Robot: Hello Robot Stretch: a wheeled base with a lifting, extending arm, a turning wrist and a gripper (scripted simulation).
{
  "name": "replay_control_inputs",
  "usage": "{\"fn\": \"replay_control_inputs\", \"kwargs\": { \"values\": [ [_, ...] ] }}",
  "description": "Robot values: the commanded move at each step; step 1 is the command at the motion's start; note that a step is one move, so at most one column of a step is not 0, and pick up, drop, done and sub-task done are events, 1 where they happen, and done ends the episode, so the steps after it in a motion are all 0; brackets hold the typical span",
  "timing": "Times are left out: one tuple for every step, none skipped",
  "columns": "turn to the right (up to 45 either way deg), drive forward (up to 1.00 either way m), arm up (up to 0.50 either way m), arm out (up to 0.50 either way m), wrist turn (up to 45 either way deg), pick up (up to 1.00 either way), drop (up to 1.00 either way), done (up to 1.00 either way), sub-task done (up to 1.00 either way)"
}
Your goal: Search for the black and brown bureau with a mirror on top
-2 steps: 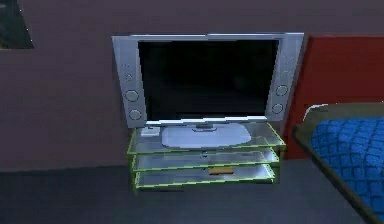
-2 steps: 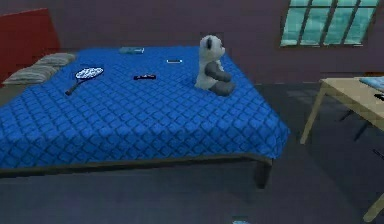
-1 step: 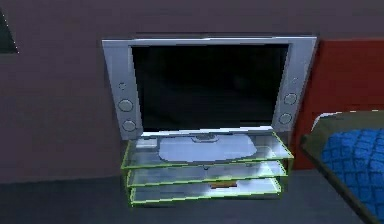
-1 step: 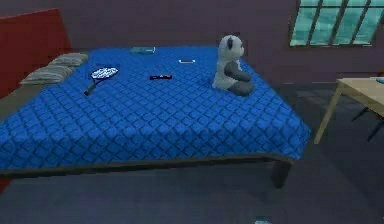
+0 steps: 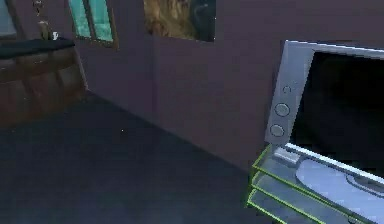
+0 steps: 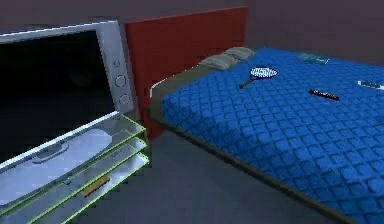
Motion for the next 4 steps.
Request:
{"fn": "replay_control_inputs", "kwargs": {
  "values": [
    [-45.0, 0.00, 0.00, 0.00, 0.0, 0.00, 0.00, 0.00, 0.00],
    [0.0, 1.00, 0.00, 0.00, 0.0, 0.00, 0.00, 0.00, 0.00],
    [-3.0, 0.00, 0.00, 0.00, 0.0, 0.00, 0.00, 0.00, 0.00],
    [0.0, 1.00, 0.00, 0.00, 0.0, 0.00, 0.00, 0.00, 0.00]
  ]
}}
